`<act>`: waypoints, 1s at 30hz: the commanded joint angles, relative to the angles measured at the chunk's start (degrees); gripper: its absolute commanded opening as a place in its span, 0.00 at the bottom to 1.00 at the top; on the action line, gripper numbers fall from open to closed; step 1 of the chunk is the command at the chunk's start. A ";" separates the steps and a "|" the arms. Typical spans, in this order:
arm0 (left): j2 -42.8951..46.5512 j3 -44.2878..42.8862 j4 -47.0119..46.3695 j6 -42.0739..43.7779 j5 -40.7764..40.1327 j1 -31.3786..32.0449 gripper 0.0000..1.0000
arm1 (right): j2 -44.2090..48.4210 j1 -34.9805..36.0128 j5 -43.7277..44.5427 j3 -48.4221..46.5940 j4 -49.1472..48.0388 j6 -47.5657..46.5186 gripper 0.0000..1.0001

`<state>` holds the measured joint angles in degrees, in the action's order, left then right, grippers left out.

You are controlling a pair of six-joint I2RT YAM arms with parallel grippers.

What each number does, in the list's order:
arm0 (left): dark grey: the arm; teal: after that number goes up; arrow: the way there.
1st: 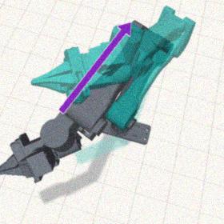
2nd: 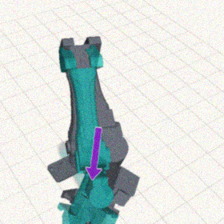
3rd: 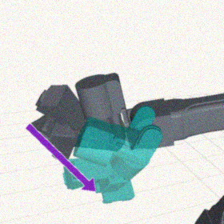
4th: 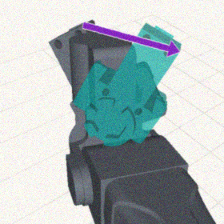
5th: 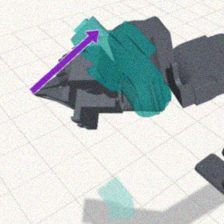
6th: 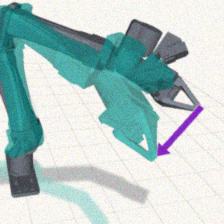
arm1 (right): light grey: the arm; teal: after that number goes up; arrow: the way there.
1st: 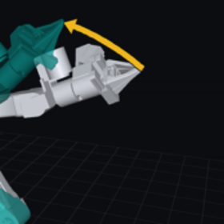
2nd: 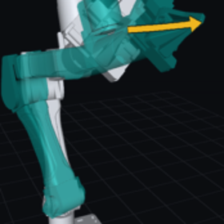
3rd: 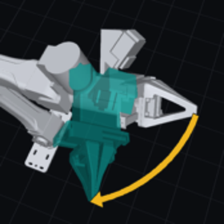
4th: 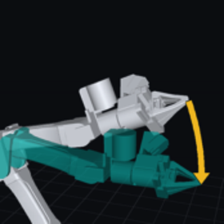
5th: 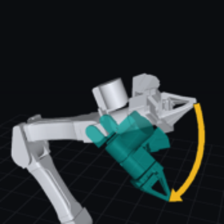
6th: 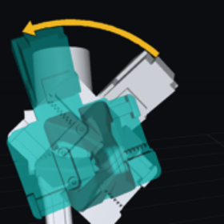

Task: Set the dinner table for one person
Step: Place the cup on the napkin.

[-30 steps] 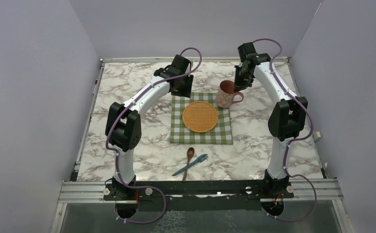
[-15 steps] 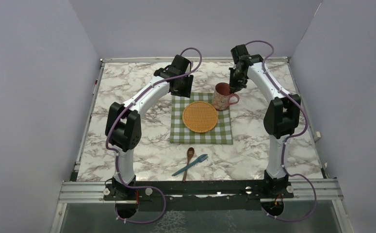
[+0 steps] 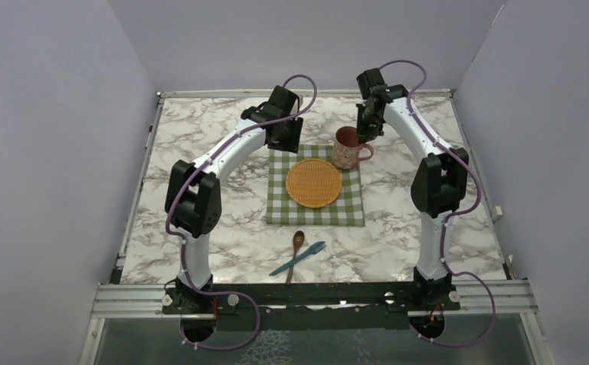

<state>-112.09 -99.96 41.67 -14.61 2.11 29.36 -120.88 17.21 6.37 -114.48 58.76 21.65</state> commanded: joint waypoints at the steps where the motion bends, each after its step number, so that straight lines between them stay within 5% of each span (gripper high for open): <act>1: 1.04 -0.85 -0.45 0.81 -0.45 -0.12 0.47 | 1.68 0.38 3.24 -2.70 -3.28 1.59 0.01; 25: 1.93 0.08 -0.43 0.77 -1.06 -0.18 0.47 | 7.03 4.75 10.23 12.45 -9.60 4.70 0.01; 30: 1.62 -0.32 -0.37 0.80 -0.84 -0.18 0.47 | 6.20 5.56 11.84 11.14 -7.87 5.44 0.22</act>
<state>-112.09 -99.90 41.67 -14.28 2.04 29.36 -115.15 21.34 16.10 -102.63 49.10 25.32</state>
